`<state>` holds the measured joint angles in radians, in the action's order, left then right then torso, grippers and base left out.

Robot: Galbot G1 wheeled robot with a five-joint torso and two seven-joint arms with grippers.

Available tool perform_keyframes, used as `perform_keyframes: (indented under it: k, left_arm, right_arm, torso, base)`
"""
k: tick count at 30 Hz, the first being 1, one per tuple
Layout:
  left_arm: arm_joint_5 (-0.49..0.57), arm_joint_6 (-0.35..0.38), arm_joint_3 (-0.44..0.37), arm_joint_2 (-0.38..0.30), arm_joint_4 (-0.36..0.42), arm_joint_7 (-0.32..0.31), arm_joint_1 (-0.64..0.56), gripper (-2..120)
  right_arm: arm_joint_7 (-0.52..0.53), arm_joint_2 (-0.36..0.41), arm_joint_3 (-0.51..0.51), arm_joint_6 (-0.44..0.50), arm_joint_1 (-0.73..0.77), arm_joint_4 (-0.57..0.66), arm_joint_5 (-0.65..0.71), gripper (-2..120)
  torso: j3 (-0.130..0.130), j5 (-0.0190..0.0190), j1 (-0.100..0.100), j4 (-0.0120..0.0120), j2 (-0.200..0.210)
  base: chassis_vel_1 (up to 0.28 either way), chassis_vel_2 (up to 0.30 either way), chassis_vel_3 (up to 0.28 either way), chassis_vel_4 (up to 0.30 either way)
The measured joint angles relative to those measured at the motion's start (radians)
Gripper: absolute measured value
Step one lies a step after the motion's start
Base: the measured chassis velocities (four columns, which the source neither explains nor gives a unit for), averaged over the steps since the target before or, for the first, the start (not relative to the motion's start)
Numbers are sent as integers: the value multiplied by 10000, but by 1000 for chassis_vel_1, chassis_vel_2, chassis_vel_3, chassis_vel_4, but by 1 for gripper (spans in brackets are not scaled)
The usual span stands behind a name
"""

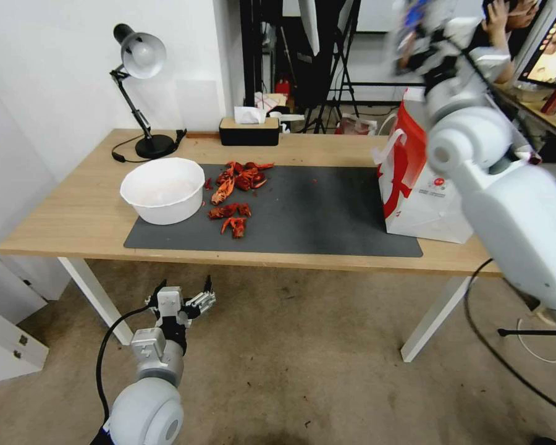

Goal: Close the takeout container lid, then place the container into the takeout bag.

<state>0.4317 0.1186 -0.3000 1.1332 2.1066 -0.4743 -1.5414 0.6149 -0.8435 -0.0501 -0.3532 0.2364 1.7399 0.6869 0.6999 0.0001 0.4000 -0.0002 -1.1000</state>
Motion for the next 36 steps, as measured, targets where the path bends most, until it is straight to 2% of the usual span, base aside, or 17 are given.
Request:
perform_keyframes:
  k: [9,20,22,24,25,28,32,34,35,36]
  left_arm:
    - [83,-11,67,43,89,-48,-37,100]
    - [-6,-13,113,110,148,-113,-97,100]
    - [-11,-14,108,102,151,-126,-96,100]
    - [-76,-11,161,97,163,-206,-118,100]
    - [-76,-11,161,97,163,-206,-118,100]
    - [-97,36,256,-50,160,-265,-141,100]
    - [-96,49,244,-76,160,-284,-121,100]
    - [-87,68,204,-70,171,-330,-116,100]
    - [-87,68,204,-70,171,-330,-116,100]
    - [-87,70,201,-69,185,-336,-130,100]
  right_arm:
    - [139,295,-835,-573,1481,93,109,0]
    - [458,356,-1053,-945,2128,251,903,0]
    - [501,381,-1074,-1009,2140,270,1033,4]
    - [460,449,-1158,-1231,2131,267,1495,16]
    - [460,449,-1158,-1231,2131,267,1495,16]
    - [348,459,-1165,-1379,2074,152,1785,30]
    - [318,411,-1165,-1388,2110,147,1825,39]
    - [329,312,-1164,-1396,2147,191,1924,52]
    - [329,312,-1164,-1396,2147,191,1924,52]
    - [322,295,-1156,-1379,2164,221,1959,58]
  torso:
    - [1,0,-1,0,0]
    - [0,-1,-2,3,0]
    - [1,-1,-2,3,0]
    - [0,0,-2,0,0]
    - [0,0,-2,0,0]
    - [1,-1,-2,3,1]
    - [0,-2,-2,1,0]
    - [1,-1,-1,3,1]
    - [1,-1,-1,3,1]
    - [0,-2,-1,3,0]
  base:
    - [0,0,0,0]
    - [0,0,0,0]
    - [0,0,0,0]
    - [0,0,0,0]
    - [0,0,0,0]
    - [0,0,0,0]
    - [0,0,0,0]
    - [0,0,0,0]
    - [0,0,0,0]
    - [0,0,0,0]
